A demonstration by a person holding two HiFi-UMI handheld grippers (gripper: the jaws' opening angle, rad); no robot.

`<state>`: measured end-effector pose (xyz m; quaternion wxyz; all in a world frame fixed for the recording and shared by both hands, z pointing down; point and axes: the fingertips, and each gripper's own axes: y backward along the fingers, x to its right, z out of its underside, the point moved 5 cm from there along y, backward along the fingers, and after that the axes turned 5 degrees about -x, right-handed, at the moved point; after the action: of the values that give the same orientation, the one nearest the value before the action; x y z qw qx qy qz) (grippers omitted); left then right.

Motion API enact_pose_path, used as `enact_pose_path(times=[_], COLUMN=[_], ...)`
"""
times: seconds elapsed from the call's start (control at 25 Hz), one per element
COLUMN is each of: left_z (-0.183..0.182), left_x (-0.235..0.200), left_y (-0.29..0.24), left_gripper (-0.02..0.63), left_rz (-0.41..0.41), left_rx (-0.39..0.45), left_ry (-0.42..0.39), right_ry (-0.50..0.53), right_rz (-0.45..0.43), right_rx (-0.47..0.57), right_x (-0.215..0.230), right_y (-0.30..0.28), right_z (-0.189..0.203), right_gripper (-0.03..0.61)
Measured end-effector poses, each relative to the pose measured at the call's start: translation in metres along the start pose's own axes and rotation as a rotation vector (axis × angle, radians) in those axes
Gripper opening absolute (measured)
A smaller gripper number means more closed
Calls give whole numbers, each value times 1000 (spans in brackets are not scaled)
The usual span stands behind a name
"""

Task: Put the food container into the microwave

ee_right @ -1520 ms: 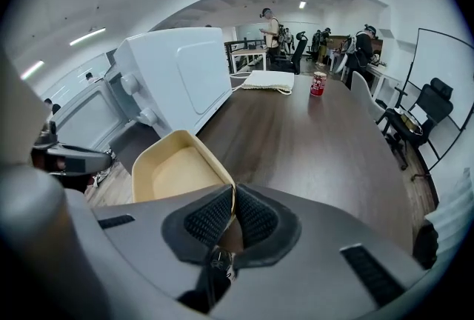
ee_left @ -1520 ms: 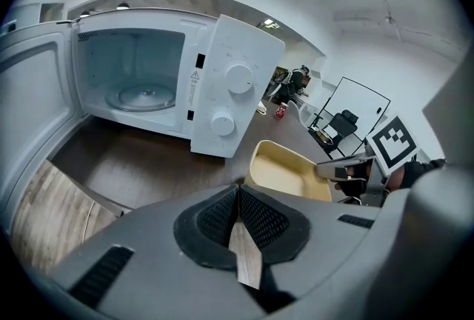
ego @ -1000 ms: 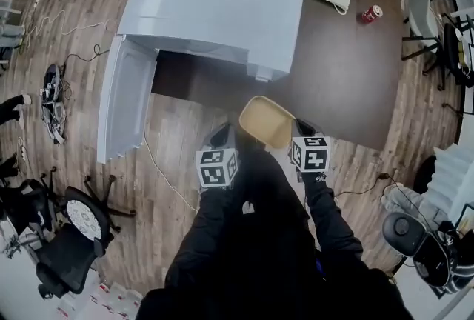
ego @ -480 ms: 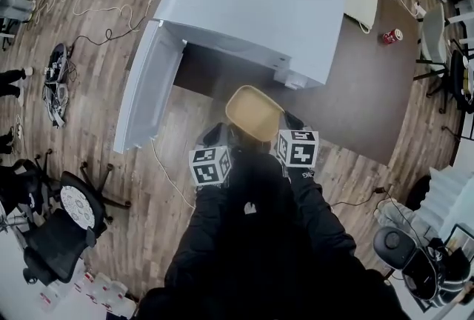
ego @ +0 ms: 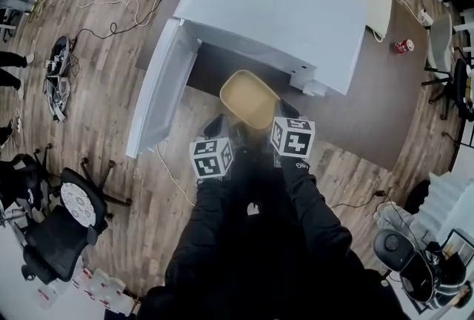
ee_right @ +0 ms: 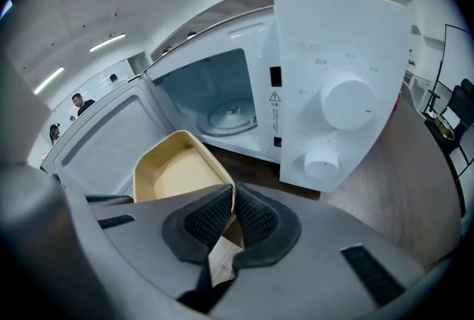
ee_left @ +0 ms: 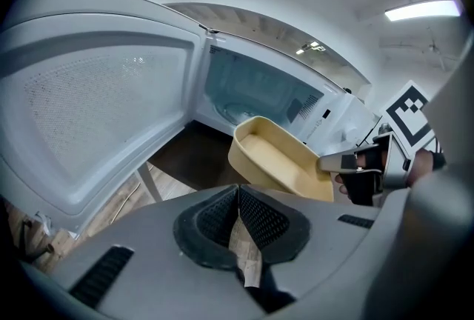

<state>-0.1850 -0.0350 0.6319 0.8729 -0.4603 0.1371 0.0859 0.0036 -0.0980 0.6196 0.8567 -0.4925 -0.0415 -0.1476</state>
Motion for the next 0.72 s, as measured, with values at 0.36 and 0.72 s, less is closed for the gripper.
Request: enact_pose_path(times=[0.36,0.72], left_z=[-34,-62], left_x=[-19,-28], left_y=[-19,-42], left_gripper=[35,35], left_rz=[21,40], left_rx=[6,6], left_ry=[-20,-41], right_ry=[-57,-128], right_rz=[36,88], right_rx=[35,58], right_x=[-15,-13], right_y=[-31,-57], right_z=[-38,-62], right_gripper=[37,37])
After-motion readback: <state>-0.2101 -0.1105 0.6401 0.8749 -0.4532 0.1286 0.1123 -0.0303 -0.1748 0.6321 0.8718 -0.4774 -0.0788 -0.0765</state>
